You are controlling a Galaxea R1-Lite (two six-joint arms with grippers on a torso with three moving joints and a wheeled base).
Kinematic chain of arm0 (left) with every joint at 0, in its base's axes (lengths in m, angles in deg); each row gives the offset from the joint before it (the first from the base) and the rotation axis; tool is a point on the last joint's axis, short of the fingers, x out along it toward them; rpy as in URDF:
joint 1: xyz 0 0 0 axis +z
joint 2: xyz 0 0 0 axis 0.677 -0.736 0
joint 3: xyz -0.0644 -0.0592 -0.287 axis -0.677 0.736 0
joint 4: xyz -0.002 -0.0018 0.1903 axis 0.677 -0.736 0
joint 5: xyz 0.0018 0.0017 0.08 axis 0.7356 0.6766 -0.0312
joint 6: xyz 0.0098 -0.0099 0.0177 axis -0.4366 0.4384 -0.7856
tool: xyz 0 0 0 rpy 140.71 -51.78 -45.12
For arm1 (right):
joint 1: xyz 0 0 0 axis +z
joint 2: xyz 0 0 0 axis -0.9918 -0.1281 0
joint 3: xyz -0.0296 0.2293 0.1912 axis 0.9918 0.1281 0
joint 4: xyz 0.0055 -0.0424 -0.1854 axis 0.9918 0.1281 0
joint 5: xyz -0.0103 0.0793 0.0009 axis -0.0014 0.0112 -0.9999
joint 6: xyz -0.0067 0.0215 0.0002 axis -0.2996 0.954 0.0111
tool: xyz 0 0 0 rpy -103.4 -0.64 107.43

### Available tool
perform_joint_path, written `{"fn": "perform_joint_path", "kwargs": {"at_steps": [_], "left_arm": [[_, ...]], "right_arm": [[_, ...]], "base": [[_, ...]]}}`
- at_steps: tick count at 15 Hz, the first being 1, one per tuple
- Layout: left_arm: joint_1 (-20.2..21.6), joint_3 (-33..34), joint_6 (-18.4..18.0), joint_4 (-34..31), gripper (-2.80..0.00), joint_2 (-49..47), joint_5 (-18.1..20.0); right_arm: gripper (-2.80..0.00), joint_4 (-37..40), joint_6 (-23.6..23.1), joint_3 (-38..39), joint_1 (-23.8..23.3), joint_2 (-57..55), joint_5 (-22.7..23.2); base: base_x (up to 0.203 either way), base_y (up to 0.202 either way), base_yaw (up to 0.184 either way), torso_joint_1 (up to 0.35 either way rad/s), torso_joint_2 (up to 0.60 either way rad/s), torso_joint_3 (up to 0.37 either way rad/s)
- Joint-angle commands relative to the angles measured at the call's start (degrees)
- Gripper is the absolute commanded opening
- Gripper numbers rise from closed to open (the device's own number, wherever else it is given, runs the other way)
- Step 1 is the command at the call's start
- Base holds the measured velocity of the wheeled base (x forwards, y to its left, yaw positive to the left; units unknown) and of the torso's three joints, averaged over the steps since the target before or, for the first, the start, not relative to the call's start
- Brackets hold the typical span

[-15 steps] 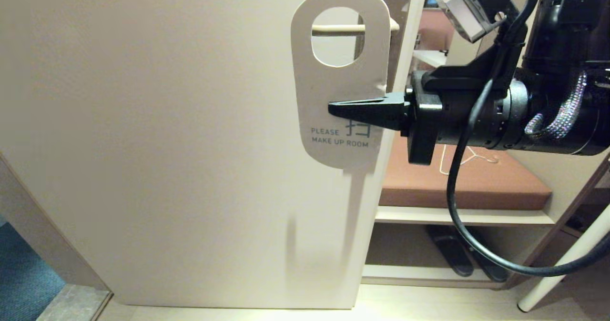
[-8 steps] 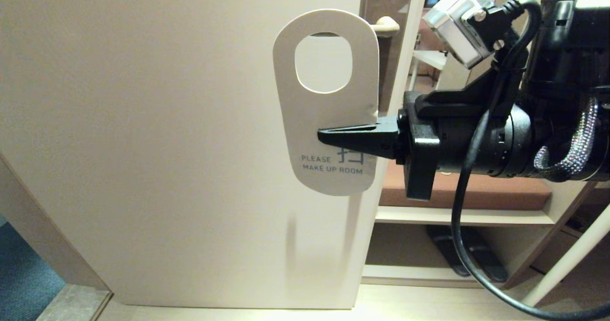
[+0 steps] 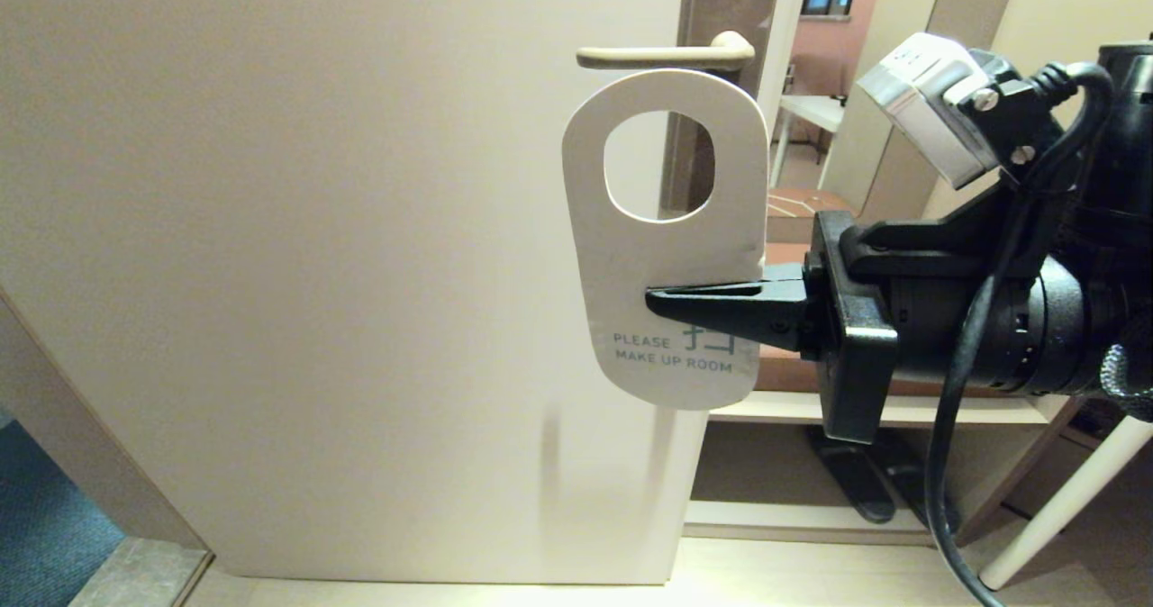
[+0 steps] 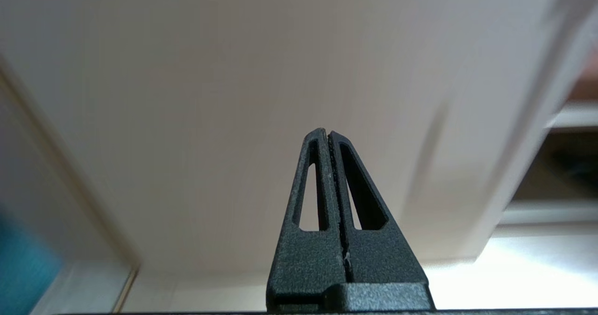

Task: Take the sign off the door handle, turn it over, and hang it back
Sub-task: Hand it to the other hand

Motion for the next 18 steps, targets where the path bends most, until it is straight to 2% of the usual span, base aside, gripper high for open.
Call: {"fn": "perform_joint_path", "kwargs": {"at_steps": [1, 3, 5, 8, 10, 12, 13, 14, 16, 18], "left_arm": [[-0.1, -5.0, 0.5, -0.3, -2.8, -4.7, 2.0], [-1.2, -12.7, 1.5, -0.4, -2.8, -13.7, 3.7], [-4.7, -21.3, 3.3, -0.4, -2.8, -22.6, 5.0], [-17.8, -29.1, 7.0, -0.4, -2.8, -31.4, 6.6], [-26.8, -30.8, 9.4, 0.9, -2.8, -36.3, 7.3], [-33.1, -31.4, 11.6, 5.0, -2.8, -42.0, 7.8], [-35.0, -31.5, 12.6, 7.6, -2.8, -44.7, 8.7], [-35.8, -31.7, 13.5, 10.4, -2.8, -47.2, 11.2], [-36.2, -31.8, 15.9, 15.0, -2.8, -51.3, 19.2], [-36.4, -31.8, 17.0, 17.0, -2.8, -54.6, 22.6]], "right_arm": [[-2.8, -0.1, -0.3, 0.0, 0.0, 0.6, 0.1], [-2.8, -0.2, -0.7, -0.1, 0.0, 0.4, 0.1], [-2.8, -0.5, -0.7, -0.3, 0.1, 0.2, 0.2], [-2.8, -0.6, -0.7, -1.1, 0.1, 0.3, 0.1], [-2.8, -0.6, -0.7, -1.8, 0.1, 0.1, 0.2], [-2.8, -0.5, -0.7, -1.8, 0.1, 0.0, 0.1], [-2.8, -0.5, -0.7, -1.8, 0.1, 0.1, 0.1], [-2.8, -0.5, -0.7, -1.9, 0.5, 0.2, 0.2], [-2.8, -0.3, -0.7, -2.5, 1.0, 0.3, 0.2], [-2.8, -0.1, -0.6, -3.7, 1.5, 0.4, 0.3]], "base": [[0.0, 0.0, 0.0, 0.0, 0.0, 0.0], [0.0, 0.0, 0.0, 0.0, 0.0, 0.0], [0.0, 0.0, 0.0, 0.0, 0.0, 0.0], [0.0, 0.0, 0.0, 0.0, 0.0, 0.0], [0.0, 0.0, 0.0, 0.0, 0.0, 0.0], [0.0, 0.0, 0.0, 0.0, 0.0, 0.0], [0.0, 0.0, 0.0, 0.0, 0.0, 0.0], [0.0, 0.0, 0.0, 0.0, 0.0, 0.0], [0.0, 0.0, 0.0, 0.0, 0.0, 0.0], [0.0, 0.0, 0.0, 0.0, 0.0, 0.0]]}}
